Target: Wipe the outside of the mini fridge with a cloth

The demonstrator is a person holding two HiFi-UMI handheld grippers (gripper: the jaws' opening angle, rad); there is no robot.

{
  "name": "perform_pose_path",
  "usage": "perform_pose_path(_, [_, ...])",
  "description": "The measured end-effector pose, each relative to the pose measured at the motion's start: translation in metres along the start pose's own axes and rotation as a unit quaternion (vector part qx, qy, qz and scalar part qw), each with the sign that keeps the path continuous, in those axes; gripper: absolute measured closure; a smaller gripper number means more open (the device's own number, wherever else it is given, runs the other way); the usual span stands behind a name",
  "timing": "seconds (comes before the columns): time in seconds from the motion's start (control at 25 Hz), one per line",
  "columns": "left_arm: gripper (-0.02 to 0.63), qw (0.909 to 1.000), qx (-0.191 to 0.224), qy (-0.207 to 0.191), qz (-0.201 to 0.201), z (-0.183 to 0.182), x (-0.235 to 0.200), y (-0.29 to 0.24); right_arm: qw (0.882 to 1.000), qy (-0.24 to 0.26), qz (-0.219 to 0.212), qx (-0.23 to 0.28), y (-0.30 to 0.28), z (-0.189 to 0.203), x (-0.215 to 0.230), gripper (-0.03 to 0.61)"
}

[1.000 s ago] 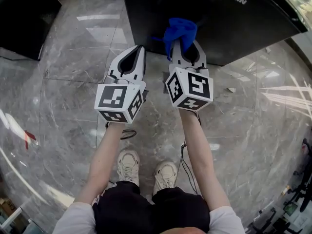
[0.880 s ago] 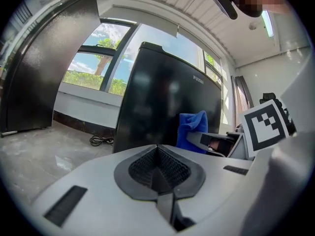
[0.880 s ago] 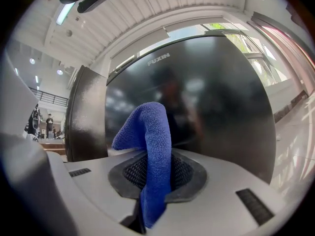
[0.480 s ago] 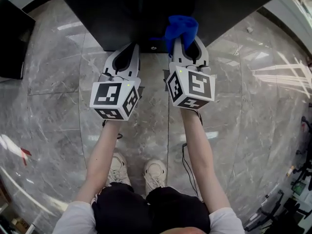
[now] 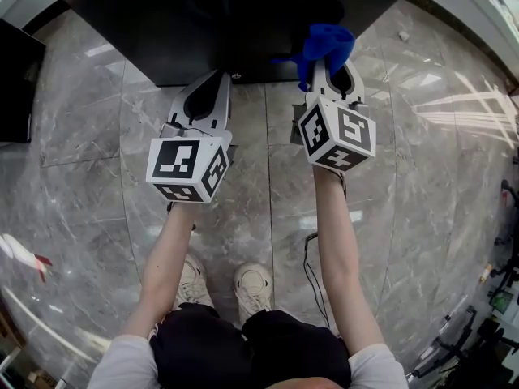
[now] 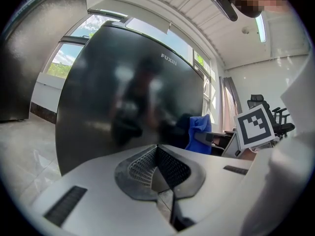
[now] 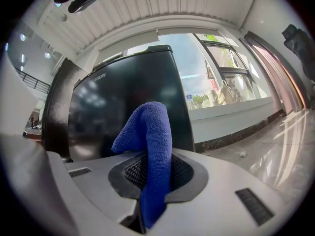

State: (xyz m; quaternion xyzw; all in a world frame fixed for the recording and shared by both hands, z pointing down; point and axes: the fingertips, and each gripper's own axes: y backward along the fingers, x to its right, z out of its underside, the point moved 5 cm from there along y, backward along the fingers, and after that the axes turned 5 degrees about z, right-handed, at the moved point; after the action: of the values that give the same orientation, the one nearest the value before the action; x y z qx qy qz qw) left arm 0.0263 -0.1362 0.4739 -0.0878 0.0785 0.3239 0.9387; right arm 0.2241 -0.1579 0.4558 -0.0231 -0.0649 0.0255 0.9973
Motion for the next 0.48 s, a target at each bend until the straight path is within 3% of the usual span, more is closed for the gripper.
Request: perform_pose_path(0.48, [0.609, 1.0, -0.008, -0.001, -0.006, 0.004, -0.001, 0.0, 0.998, -0.032, 0.048, -0.005, -0.003, 0.0, 0.043, 0.503])
